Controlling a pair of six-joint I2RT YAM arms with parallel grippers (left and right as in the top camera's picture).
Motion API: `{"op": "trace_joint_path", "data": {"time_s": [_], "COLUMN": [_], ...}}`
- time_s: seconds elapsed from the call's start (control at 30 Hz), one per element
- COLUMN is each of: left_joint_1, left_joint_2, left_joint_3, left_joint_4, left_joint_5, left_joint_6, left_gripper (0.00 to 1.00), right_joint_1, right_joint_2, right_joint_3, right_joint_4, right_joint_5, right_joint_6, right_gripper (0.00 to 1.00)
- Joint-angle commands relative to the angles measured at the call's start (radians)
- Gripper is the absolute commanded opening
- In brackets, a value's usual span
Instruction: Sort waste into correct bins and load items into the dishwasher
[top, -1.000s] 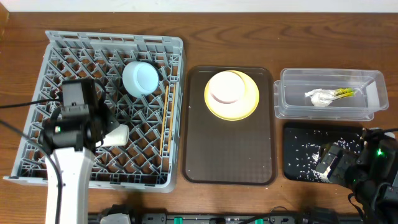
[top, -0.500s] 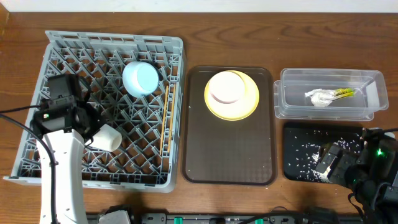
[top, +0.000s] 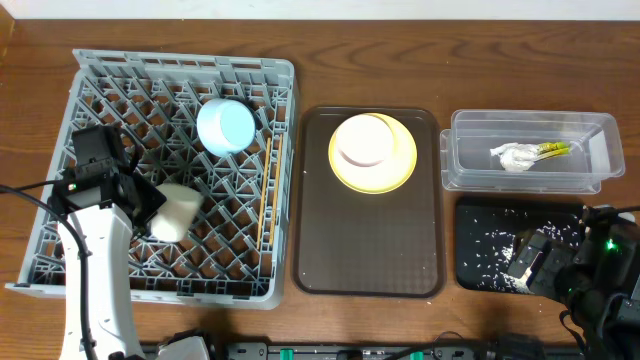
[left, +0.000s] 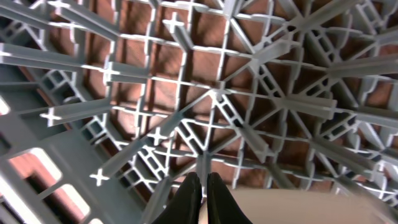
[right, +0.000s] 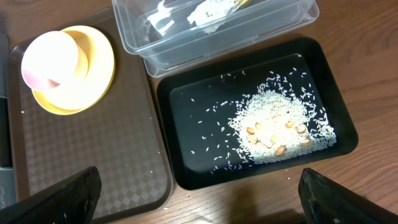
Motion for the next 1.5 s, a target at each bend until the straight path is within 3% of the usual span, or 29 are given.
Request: {"op": "trace_joint_path", "data": {"time_s": [0.0,0.17,0.33,0.5,0.73,0.97,1.2,1.47], "left_joint_1": [0.000,0.011,0.009,0.012,0.012,0.012,0.012,0.012], "left_joint_2": [0.007,-0.004,-0.099,-0.180,-0.137,-0.038,-0.066,-0.238], "left_joint_3": [-0.009,0.027,0.075,0.073,0.006,-0.021,-0.021,-0.021], "left_joint_4": [0.014,0.029,-0.005,-0.043,-0.050,0.076,-0.044,-0.132], "left_joint_5": [0.032,-0.004,0.111,0.106,0.103,0.157,0.218,0.218], "left_joint_6": [-0.017,-0.013,-0.012,-0.012,-0.012,0.033,0.079,0.082], "left_gripper": [0.08,0.08,0.09,0.09,0.09,0.09,0.08,0.08], "right_joint_1": [-0.005,-0.005,-0.005,-0.005,-0.005,-0.005,-0.005,-0.005], "right_joint_2": [0.000,0.000,0.000,0.000,0.000,0.000,0.000,0.000], "right_joint_3": [0.004,0.004,0.004,0.004,0.004,0.004,0.004,0.004], "right_joint_4": [0.000,0.000,0.000,0.000,0.000,0.000,0.000,0.000], "right_joint_5": [0.000,0.000,0.000,0.000,0.000,0.000,0.000,0.000], "right_joint_6": [0.009,0.009,0.009,0.009,0.010,0.009,0.010,0.009], "right_gripper": [0.99,0.99,0.99,0.99,0.99,0.99,0.99,0.99]}}
